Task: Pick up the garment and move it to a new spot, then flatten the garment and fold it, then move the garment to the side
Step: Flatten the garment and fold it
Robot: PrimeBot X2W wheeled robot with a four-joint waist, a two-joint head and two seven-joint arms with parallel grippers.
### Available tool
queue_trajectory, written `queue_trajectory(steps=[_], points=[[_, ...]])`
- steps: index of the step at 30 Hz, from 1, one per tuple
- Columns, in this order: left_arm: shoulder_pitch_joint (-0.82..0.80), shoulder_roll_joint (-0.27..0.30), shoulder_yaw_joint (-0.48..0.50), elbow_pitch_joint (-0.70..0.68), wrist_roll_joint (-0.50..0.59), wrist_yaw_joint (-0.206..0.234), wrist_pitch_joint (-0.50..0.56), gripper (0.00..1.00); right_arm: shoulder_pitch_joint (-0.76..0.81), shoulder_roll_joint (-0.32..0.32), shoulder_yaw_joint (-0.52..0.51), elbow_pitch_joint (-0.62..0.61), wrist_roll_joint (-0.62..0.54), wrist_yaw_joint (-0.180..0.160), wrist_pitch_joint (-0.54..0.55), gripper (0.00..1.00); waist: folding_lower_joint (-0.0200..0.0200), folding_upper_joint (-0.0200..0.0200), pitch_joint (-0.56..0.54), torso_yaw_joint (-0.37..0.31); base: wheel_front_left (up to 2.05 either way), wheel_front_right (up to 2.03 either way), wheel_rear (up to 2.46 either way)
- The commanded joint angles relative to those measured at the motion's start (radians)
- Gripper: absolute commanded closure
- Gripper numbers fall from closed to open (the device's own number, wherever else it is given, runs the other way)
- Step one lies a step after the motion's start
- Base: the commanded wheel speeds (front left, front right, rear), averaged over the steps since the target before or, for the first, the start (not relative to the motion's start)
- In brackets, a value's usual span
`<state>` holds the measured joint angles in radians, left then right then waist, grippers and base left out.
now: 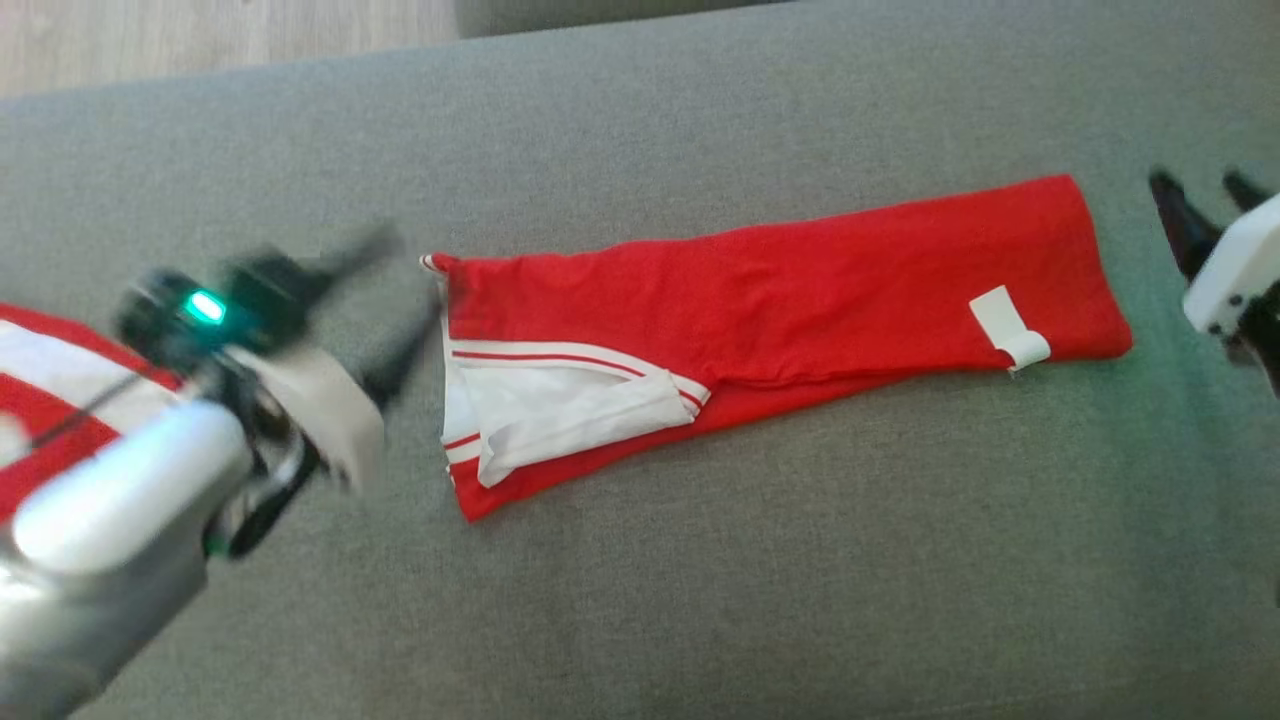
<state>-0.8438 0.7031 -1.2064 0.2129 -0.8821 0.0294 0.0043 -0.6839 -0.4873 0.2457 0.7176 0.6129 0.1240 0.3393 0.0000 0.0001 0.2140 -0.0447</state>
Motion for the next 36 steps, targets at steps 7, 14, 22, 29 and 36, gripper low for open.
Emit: queue_trajectory(steps=[7,14,22,29,36], points=[[0.051,-0.032,0.224,-0.019,-0.049,0.179,-0.244,0.0,0.07,0.062,-0.049,-0.167,-0.056,0.007,-0.264,0.0,0.0,-0.0001,-0.052,0.007,0.0,0.0,0.0],[0.259,-0.141,0.494,-0.127,0.044,0.257,-0.266,0.0,0.204,0.171,-0.107,-0.301,-0.147,0.007,-0.47,0.0,0.0,-0.0001,-0.083,0.015,0.0,0.0,0.0],[0.573,-0.339,0.786,-0.153,0.257,0.173,-0.266,0.0,0.388,0.318,-0.173,-0.34,-0.311,0.007,-0.553,0.0,0.0,-0.0001,-0.119,0.023,0.0,0.0,0.0],[0.71,-0.468,0.943,-0.103,0.399,0.059,-0.266,0.0,0.462,0.39,-0.209,-0.356,-0.374,0.007,-0.571,0.0,0.0,-0.0001,-0.131,0.02,0.0,0.0,0.0],[0.717,-0.539,1.025,-0.061,0.486,-0.036,-0.266,0.0,0.469,0.4,-0.216,-0.373,-0.402,0.007,-0.551,0.0,0.0,-0.0001,-0.124,0.022,0.0,0.0,0.0]])
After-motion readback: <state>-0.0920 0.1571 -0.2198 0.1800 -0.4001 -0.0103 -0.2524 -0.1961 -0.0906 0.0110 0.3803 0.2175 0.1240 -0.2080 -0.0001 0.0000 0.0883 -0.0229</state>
